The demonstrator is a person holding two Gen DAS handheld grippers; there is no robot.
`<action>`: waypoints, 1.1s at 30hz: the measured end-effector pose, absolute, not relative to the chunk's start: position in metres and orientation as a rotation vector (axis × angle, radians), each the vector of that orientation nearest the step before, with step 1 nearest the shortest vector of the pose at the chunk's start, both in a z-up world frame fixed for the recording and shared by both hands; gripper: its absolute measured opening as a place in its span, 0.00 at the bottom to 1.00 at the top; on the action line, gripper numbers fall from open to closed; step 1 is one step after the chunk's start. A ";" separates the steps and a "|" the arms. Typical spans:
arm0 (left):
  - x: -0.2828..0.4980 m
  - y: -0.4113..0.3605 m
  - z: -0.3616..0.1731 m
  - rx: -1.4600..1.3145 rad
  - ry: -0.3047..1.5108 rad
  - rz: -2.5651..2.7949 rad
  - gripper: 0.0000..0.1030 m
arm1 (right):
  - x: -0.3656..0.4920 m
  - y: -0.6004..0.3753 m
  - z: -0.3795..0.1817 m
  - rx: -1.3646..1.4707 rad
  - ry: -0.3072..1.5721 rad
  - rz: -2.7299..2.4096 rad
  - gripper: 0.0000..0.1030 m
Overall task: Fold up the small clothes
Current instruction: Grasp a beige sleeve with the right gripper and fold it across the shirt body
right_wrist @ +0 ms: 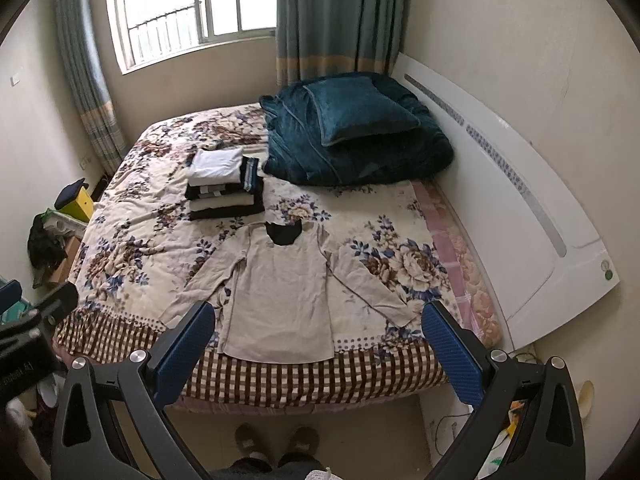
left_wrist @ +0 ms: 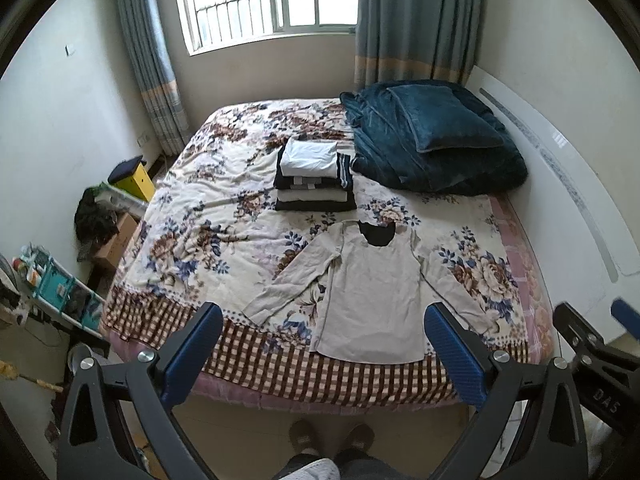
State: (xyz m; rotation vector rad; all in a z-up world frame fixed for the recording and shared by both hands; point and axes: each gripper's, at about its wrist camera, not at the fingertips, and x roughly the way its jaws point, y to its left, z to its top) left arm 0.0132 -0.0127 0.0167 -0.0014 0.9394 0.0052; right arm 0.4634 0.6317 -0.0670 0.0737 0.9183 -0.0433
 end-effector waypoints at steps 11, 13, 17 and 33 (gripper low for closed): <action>0.099 -0.070 -0.117 0.097 1.055 0.026 1.00 | 0.536 0.557 -0.228 0.261 1.127 -0.177 1.00; 0.113 -0.084 -0.148 0.127 1.088 0.010 1.00 | 0.548 0.540 -0.268 0.305 1.158 -0.240 1.00; 0.149 -0.110 -0.207 0.175 1.152 -0.038 1.00 | 0.574 0.508 -0.347 0.387 1.208 -0.355 1.00; 0.304 -0.164 -0.448 0.292 1.337 -0.115 1.00 | 0.609 0.367 -0.638 0.995 1.224 -0.925 1.00</action>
